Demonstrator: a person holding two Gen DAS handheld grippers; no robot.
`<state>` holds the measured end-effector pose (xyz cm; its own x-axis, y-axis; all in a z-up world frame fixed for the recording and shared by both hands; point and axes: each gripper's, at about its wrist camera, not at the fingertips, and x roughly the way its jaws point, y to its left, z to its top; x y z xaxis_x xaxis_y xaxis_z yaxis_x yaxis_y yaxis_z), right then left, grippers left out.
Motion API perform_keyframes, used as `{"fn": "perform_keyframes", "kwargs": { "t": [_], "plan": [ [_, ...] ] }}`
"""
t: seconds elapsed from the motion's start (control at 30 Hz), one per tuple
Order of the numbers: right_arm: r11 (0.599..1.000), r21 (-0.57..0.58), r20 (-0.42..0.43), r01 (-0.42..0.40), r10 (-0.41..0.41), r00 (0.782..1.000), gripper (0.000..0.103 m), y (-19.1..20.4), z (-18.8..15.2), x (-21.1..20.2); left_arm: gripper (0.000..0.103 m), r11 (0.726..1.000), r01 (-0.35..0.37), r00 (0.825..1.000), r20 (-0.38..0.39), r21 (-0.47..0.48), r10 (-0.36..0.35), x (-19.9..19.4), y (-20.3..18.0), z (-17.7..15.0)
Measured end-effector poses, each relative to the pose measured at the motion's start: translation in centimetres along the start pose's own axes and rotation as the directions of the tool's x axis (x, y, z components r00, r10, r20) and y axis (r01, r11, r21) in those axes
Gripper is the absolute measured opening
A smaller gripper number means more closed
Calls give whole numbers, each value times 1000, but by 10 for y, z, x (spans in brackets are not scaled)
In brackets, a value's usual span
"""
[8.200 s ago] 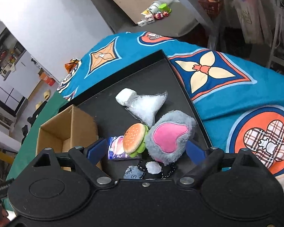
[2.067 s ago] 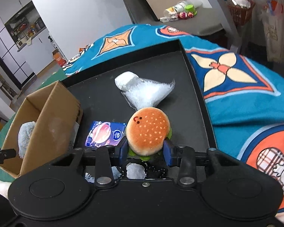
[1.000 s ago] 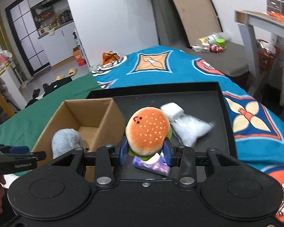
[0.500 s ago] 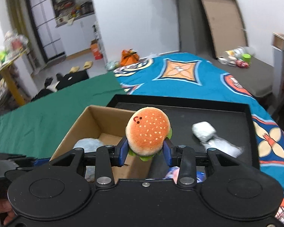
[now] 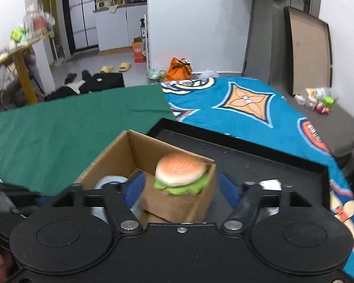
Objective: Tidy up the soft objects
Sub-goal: 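Carry the hamburger with the right gripper into the box beside the grey plush, then reach the right gripper to the black beaded item and grasp it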
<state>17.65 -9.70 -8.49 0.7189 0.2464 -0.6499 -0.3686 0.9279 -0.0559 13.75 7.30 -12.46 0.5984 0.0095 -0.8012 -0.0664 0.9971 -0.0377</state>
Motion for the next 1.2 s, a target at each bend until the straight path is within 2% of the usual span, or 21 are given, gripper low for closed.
{"fn": "perform_keyframes", "kwargs": {
  "t": [0.1, 0.37, 0.67, 0.93, 1.2],
  "plan": [
    [1000, -1, -22, 11, -11, 1000, 71, -10, -6, -4, 9, 1000, 15, 1000, 4, -11, -15, -2, 2, 0],
    [995, 80, -69, 57, -51, 996, 71, -35, -34, -22, 10, 1000, -24, 1000, 11, 17, 24, -5, -5, 0],
    [985, 153, -106, 77, -61, 992, 71, -56, -65, -40, 17, 995, -83, 997, 8, 51, 83, -9, -12, 0],
    [974, 203, -114, 98, -75, 991, 75, -78, -84, -52, 30, 989, -128, 992, 27, 77, 126, -13, -18, 0],
    [958, 264, -128, 112, -80, 989, 76, -102, -108, -57, 34, 984, -150, 989, 27, 97, 148, -13, -23, 0]
  ]
}}
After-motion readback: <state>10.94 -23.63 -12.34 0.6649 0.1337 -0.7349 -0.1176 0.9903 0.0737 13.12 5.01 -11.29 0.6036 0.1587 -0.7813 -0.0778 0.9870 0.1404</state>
